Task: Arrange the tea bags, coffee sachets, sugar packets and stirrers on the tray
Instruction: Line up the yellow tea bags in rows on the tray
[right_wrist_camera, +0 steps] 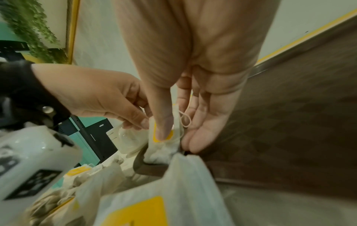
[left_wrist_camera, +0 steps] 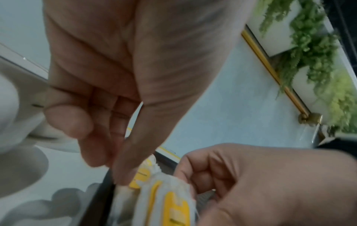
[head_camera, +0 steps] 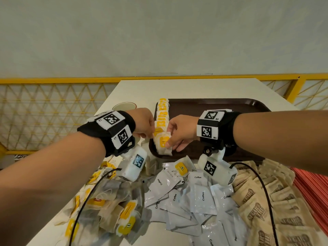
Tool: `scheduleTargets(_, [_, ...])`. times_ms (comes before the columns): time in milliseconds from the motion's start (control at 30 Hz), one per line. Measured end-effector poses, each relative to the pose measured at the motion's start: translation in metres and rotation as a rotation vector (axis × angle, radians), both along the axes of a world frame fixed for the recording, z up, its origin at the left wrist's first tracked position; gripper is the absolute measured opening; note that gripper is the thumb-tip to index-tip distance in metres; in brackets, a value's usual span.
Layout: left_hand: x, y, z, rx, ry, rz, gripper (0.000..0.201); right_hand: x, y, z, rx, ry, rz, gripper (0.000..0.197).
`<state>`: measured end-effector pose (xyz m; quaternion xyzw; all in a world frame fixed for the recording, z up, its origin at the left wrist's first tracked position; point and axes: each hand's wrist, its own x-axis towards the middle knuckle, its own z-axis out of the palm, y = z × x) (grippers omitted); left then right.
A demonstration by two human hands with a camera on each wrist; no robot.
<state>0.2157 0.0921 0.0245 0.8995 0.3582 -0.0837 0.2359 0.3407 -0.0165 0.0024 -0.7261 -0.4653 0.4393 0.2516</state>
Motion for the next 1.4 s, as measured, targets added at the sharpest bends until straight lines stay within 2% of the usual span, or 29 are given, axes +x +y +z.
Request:
scheduleTargets(100, [0.003, -0.001, -0.002, 0.042, -0.014, 0.015, 0.022, 0.002, -0.002, -0.001, -0.017, -0.08, 0.061, 0.04])
scheduleTargets(233, [0.007, -0.008, -0.001, 0.091, 0.039, -0.049, 0.034, 0.0, -0.003, -0.004, -0.005, -0.186, 0.151, 0.028])
scheduleTargets(433, [0.013, -0.015, -0.003, 0.189, 0.136, -0.178, 0.04, -0.002, 0.002, -0.002, -0.02, -0.2, 0.171, 0.027])
scheduleTargets(767, [0.021, -0.011, -0.011, 0.275, 0.21, -0.146, 0.057, -0.001, 0.007, -0.002, -0.025, -0.179, 0.189, 0.024])
scheduleTargets(967, [0.018, -0.007, 0.003, 0.253, 0.133, -0.137, 0.038, 0.003, 0.005, 0.0, -0.028, -0.171, 0.188, 0.019])
scheduleTargets(1200, [0.012, 0.003, 0.013, 0.151, 0.059, -0.08, 0.018, 0.001, 0.007, -0.001, 0.006, -0.076, 0.068, 0.022])
scheduleTargets(1300, [0.006, 0.005, 0.016, 0.038, 0.114, -0.106, 0.018, 0.0, 0.004, 0.0, 0.012, -0.006, 0.032, 0.025])
scheduleTargets(1400, [0.003, 0.006, 0.01, -0.024, 0.099, -0.132, 0.018, 0.0, 0.002, 0.0, 0.017, -0.04, 0.028, 0.03])
